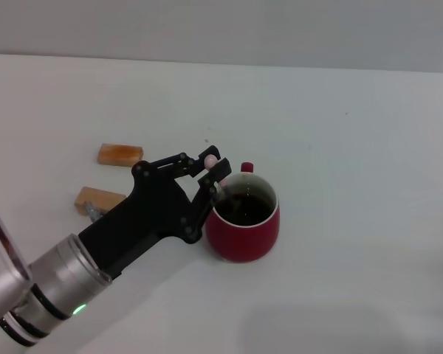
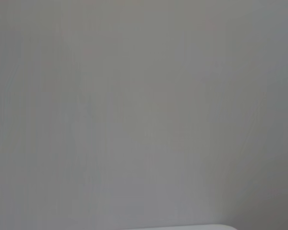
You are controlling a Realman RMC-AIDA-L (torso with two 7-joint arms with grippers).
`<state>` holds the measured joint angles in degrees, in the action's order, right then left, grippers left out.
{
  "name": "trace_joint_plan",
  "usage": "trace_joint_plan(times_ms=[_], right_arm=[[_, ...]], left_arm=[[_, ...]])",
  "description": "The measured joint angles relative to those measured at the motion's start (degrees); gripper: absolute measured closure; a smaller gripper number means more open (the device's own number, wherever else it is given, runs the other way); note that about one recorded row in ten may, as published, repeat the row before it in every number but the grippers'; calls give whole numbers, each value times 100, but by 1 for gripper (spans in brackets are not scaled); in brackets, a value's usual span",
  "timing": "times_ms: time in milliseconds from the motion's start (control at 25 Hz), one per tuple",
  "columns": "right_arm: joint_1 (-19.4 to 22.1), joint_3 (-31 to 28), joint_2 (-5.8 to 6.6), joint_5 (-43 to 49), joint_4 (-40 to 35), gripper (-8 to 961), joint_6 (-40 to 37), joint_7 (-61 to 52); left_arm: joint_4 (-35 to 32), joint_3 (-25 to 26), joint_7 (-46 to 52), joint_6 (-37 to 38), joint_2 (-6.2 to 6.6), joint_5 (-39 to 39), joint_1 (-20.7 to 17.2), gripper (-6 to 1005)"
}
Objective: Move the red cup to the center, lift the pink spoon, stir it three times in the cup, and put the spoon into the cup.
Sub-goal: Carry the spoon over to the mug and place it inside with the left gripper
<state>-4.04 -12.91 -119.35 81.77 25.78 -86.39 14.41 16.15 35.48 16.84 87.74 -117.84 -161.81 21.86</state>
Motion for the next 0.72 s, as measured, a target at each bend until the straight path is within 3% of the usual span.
trace_joint_plan(times_ms=[720], right_arm=[[0,8,0,15,25,953,-22,0]], left_arm=[[-66,38,-226,-849,-38,7,318,854]])
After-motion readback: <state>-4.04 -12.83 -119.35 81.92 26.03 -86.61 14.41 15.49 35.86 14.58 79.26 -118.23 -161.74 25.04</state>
